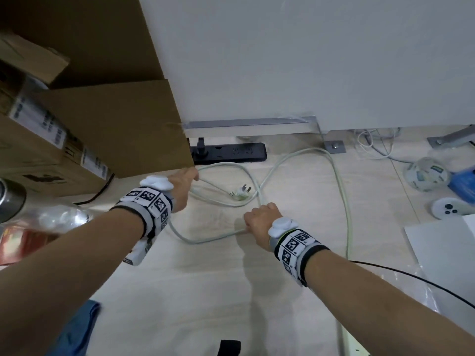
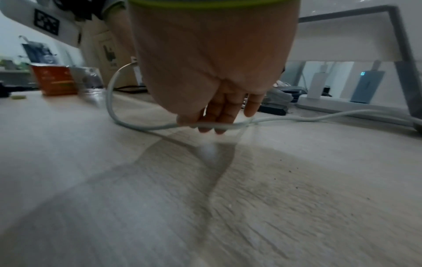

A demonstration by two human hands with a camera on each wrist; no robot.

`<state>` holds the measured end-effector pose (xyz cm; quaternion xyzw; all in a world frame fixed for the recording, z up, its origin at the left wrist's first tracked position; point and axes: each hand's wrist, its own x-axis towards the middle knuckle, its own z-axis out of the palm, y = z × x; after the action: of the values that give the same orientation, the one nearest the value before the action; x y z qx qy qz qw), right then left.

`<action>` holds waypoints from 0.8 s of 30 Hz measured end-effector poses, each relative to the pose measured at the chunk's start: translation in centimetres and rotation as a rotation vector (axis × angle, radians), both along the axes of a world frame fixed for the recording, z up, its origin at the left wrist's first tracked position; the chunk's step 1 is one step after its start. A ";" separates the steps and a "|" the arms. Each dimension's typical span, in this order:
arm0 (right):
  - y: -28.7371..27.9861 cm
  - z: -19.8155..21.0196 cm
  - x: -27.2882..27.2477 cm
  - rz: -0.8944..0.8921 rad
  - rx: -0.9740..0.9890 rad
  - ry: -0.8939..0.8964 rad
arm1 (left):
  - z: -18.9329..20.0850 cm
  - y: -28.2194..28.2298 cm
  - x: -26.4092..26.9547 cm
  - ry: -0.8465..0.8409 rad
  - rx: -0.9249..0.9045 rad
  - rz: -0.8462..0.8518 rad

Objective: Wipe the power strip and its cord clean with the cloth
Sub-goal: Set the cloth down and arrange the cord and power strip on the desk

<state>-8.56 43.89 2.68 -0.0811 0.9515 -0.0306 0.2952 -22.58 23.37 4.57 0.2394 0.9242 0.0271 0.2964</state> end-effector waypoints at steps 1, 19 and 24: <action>-0.3 0.3 0.1 -0.030 -0.037 0.035 | 0.1 0.1 -0.2 0.013 0.009 -0.046; -1.0 -3.0 -1.3 -0.245 -0.154 0.213 | -2.7 2.7 4.6 0.162 -0.019 -0.546; -0.6 -2.9 -0.9 -0.243 -0.212 0.232 | -3.5 2.2 5.0 0.223 -0.083 -0.576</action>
<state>-9.46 43.31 -0.19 0.0009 0.9734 -0.1568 0.1672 -17.61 25.60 1.04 0.4806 0.8455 -0.1219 0.1983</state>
